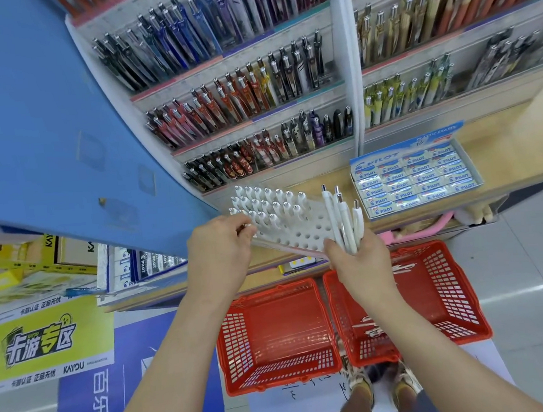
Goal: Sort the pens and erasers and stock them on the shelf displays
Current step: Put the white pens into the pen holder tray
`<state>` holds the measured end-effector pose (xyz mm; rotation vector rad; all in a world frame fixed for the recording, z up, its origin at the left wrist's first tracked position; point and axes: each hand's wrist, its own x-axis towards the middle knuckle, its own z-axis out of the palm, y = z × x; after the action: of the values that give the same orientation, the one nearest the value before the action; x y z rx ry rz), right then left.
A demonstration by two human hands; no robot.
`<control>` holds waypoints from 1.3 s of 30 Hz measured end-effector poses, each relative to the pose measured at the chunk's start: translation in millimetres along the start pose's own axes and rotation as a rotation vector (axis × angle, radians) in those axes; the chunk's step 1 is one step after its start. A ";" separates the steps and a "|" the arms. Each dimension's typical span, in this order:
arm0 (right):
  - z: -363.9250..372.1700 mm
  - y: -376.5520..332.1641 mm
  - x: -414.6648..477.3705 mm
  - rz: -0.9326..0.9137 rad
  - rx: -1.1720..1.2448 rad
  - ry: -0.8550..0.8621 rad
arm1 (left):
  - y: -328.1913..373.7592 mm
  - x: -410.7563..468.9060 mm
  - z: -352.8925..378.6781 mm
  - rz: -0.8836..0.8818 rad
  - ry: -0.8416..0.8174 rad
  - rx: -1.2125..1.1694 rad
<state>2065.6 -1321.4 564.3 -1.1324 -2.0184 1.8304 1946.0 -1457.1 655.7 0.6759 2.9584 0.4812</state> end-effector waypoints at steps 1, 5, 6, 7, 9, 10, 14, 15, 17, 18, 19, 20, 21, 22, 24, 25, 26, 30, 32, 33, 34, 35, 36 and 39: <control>-0.1 -0.6 0.3 -0.002 0.005 0.002 | -1.2 0.2 1.6 0.007 -0.013 0.017; 0.2 -2.8 6.1 -0.019 0.012 0.016 | -0.5 5.4 2.7 -0.056 0.011 -0.022; 0.4 -2.2 9.1 -0.017 0.012 0.016 | 1.2 7.4 2.5 -0.082 0.024 -0.037; 0.5 -2.0 11.8 -0.014 0.013 0.018 | 2.3 9.4 2.5 -0.106 0.034 -0.046; 0.5 -0.8 17.3 -0.020 0.008 0.030 | 3.4 13.0 3.5 -0.133 0.041 -0.036; 0.6 -0.6 19.4 -0.025 0.003 0.037 | 3.3 14.4 4.9 -0.135 0.040 -0.021; 1.5 -3.3 21.5 -0.056 0.017 0.044 | 2.9 15.9 11.4 -0.141 0.038 0.000; 1.6 -3.4 21.4 -0.061 0.022 0.046 | 3.0 15.9 12.1 -0.145 0.035 0.006; 1.2 -1.9 20.9 -0.053 0.043 0.037 | 3.3 15.4 11.9 -0.161 0.025 0.009; 0.1 -1.9 20.5 -0.044 0.056 0.033 | 3.3 15.5 11.4 -0.170 0.017 0.002; -1.6 -2.1 19.9 -0.035 0.075 0.027 | 2.4 15.8 11.0 -0.181 0.006 -0.005; -3.9 -4.2 19.1 -0.024 0.114 0.017 | 2.6 15.5 9.9 -0.192 -0.003 -0.005; -6.5 -7.3 18.0 -0.013 0.168 -0.002 | 2.5 14.5 8.7 -0.200 -0.009 0.003; -10.4 -11.6 17.0 -0.005 0.215 -0.033 | 4.2 12.8 6.6 -0.201 -0.003 0.008; -19.2 -23.6 13.5 -0.007 0.270 -0.129 | 11.3 7.7 -0.9 -0.183 0.039 -0.027; -23.9 -30.3 11.6 -0.018 0.282 -0.183 | 17.7 5.6 -5.3 -0.166 0.055 -0.086; -28.5 -38.0 9.0 -0.033 0.282 -0.235 | 25.7 3.7 -9.9 -0.150 0.047 -0.181; -39.8 -62.8 -0.3 -0.099 0.266 -0.426 | 54.5 3.0 -21.1 -0.232 -0.197 -0.721; -40.8 -68.7 -2.9 -0.110 0.239 -0.465 | 58.3 3.0 -25.1 -0.299 -0.248 -0.894; -41.0 -69.4 -3.1 -0.107 0.229 -0.468 | 57.1 3.1 -26.8 -0.315 -0.245 -0.931; -41.4 -69.0 -2.5 -0.094 0.231 -0.469 | 54.9 2.7 -29.0 -0.324 -0.234 -0.953; -41.8 -66.5 -0.8 -0.069 0.251 -0.474 | 51.5 2.8 -30.6 -0.325 -0.217 -0.966; -42.9 -65.0 0.4 -0.032 0.279 -0.490 | 48.0 2.8 -33.0 -0.326 -0.202 -0.985; -45.5 -58.6 5.4 0.011 0.315 -0.531 | 39.0 3.9 -42.2 -0.326 -0.196 -1.017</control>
<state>2065.7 -1279.7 625.9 -0.6147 -1.8461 2.5458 1952.9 -1434.2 708.1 0.1004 2.1213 1.5617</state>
